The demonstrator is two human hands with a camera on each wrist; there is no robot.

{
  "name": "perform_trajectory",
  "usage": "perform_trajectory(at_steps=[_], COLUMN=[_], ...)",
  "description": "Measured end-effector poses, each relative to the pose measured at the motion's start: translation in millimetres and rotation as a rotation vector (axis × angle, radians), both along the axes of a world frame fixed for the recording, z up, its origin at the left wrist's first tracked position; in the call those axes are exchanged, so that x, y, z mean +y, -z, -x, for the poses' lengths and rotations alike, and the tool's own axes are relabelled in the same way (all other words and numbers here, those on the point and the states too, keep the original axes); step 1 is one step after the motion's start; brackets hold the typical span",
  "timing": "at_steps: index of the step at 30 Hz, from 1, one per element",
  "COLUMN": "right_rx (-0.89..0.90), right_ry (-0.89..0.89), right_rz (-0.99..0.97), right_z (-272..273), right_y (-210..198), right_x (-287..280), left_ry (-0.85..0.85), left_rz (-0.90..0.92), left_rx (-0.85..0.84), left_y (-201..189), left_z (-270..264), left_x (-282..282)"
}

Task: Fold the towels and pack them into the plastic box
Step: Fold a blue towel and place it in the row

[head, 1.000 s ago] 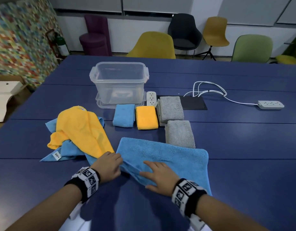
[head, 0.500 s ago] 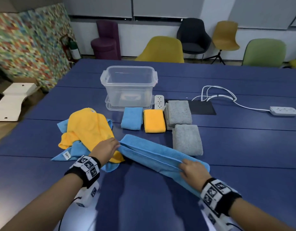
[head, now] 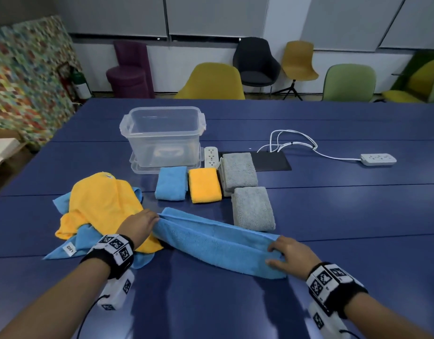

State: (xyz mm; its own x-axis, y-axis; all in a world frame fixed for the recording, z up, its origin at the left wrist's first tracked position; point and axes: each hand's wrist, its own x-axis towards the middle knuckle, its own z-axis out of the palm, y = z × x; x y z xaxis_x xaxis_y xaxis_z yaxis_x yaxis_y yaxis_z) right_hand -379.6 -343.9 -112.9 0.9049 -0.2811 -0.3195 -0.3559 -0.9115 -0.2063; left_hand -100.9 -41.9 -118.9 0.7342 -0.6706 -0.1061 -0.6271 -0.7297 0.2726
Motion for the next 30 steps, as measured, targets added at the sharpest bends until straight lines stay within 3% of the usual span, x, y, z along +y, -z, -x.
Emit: perform_trajectory(at_steps=[2, 4, 7, 13, 18, 23, 26, 28, 30], right_rx=[0.140, 0.139, 0.056, -0.352, -0.548, -0.798, -0.699, -0.591, -0.599], right_ry=[-0.099, -0.112, -0.032, 0.175, 0.335, 0.411, 0.321, 0.224, 0.140], right_rz=[0.094, 0.131, -0.032, -0.349, -0.433, -0.415, -0.291, -0.195, -0.171], right_z=[3, 4, 6, 7, -7, -18, -15, -9, -1], right_y=[11, 20, 18, -3, -25, -59, -78, -92, -108], right_x=[5, 6, 0, -18, -29, -39, -46, -49, -50], left_ry=[-0.004, 0.002, -0.010, -0.066, -0.105, -0.184, -0.207, -0.149, -0.092], left_rz=[-0.041, -0.076, -0.086, 0.045, 0.181, 0.605, 0.771, 0.810, 0.844], left_rx=[0.000, -0.010, 0.015, 0.119, 0.118, 0.086, 0.033, -0.017, -0.070], left_y=[0, 0, 1, -5, -13, -46, -70, -85, -99], left_z=[0, 3, 4, 5, 3, 19, 26, 31, 36], left_x=[1, 1, 5, 8, 12, 9, 12, 18, 27])
